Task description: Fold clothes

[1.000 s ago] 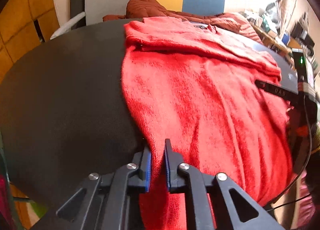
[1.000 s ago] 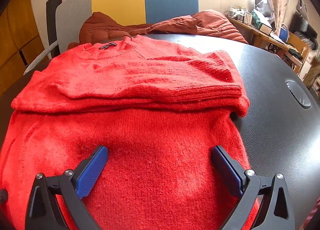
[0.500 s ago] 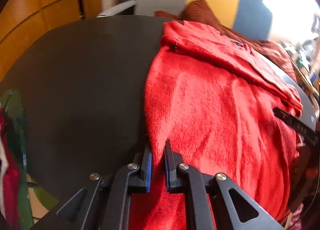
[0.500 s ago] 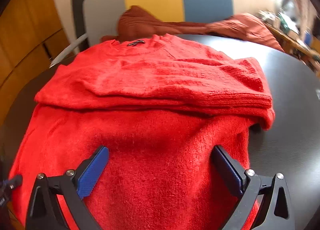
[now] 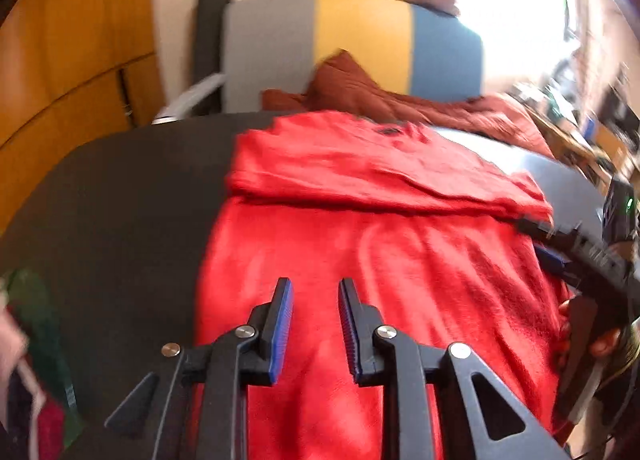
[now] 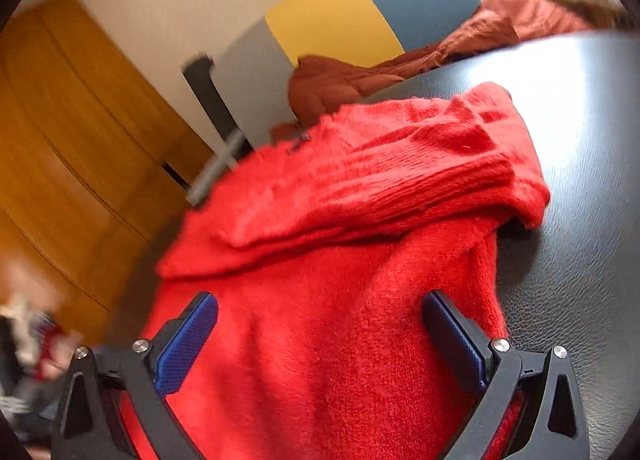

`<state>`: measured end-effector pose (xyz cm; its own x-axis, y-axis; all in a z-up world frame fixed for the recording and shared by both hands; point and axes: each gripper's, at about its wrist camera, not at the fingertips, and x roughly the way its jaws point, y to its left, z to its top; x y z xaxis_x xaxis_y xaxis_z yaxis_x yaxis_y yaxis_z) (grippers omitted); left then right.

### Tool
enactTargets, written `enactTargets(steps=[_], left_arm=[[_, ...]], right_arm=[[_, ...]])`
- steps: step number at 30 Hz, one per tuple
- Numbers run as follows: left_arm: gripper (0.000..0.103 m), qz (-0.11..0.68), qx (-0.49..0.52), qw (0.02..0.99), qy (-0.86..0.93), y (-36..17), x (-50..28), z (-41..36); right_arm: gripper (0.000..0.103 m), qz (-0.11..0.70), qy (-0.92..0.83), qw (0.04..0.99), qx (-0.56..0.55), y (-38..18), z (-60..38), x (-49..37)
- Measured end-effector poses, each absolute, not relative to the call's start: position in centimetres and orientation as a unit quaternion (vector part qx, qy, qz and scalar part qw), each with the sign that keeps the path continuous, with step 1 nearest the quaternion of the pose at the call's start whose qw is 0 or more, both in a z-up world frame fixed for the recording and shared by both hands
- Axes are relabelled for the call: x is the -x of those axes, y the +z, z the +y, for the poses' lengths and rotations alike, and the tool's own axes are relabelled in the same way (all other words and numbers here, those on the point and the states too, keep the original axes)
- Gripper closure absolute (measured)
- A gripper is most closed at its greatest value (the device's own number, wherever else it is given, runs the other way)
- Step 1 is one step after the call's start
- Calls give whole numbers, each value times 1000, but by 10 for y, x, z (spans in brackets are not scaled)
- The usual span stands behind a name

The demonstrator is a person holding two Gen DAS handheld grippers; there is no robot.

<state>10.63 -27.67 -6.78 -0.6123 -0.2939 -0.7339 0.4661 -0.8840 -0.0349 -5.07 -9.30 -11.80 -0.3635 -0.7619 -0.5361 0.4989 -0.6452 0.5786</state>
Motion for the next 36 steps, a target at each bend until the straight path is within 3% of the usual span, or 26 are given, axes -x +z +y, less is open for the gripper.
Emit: enactTargets(steps=[4, 15, 23, 36], left_arm=[[80, 122, -407, 192, -885, -98, -95, -283], [75, 145, -345, 212, -903, -118, -105, -281], [74, 160, -335, 208, -905, -121, -108, -281], [73, 178, -327, 200, -906, -122, -108, -283]], right_arm=[[0, -168, -798, 411, -408, -115, -91, 53], [0, -190, -786, 441, -390, -79, -107, 80], [0, -169, -772, 421, -445, -97, -133, 94], [0, -176, -786, 389, -447, -101, -146, 120]])
